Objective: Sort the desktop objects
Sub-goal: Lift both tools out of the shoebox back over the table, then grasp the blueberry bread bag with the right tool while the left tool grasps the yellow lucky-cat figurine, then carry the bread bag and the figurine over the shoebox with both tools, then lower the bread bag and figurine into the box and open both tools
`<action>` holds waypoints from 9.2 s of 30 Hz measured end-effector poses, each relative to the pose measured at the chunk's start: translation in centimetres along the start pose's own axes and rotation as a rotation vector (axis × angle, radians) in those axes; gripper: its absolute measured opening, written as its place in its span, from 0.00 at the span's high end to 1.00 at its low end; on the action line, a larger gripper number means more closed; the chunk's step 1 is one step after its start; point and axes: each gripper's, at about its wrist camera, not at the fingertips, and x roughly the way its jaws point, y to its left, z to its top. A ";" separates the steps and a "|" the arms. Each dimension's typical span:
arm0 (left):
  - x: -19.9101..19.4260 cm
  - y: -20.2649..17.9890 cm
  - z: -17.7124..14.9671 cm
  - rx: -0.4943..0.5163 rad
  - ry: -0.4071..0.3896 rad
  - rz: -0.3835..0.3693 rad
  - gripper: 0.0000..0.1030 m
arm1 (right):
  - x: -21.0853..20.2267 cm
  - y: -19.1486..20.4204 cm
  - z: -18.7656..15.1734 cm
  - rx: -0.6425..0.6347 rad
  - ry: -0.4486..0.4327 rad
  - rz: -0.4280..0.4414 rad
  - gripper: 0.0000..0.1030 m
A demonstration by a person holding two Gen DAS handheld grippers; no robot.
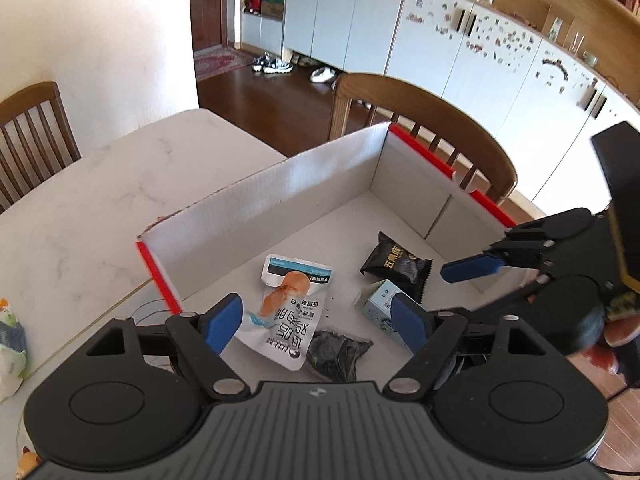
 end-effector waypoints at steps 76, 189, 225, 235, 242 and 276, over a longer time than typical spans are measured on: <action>-14.1 20.2 -20.3 -0.174 -0.193 0.138 0.00 | -0.7 24.0 -0.7 0.029 -0.187 -0.055 0.23; -17.6 13.5 -15.4 -0.163 -0.267 0.092 0.55 | -6.0 23.4 -0.4 0.064 -0.298 0.063 0.43; -2.3 -2.4 -2.9 0.144 -0.120 -0.019 0.55 | -5.3 1.6 1.3 0.158 -0.295 -0.101 0.43; 3.5 -2.9 -0.7 0.143 -0.002 0.006 0.55 | 0.0 0.0 4.2 0.106 -0.211 -0.117 0.43; 6.5 -2.6 0.3 0.110 0.063 0.005 0.55 | 3.2 -1.1 5.2 0.103 -0.147 -0.141 0.43; 8.2 0.2 0.9 -0.029 0.175 -0.045 0.34 | 7.1 -1.1 6.8 0.115 -0.018 -0.120 0.35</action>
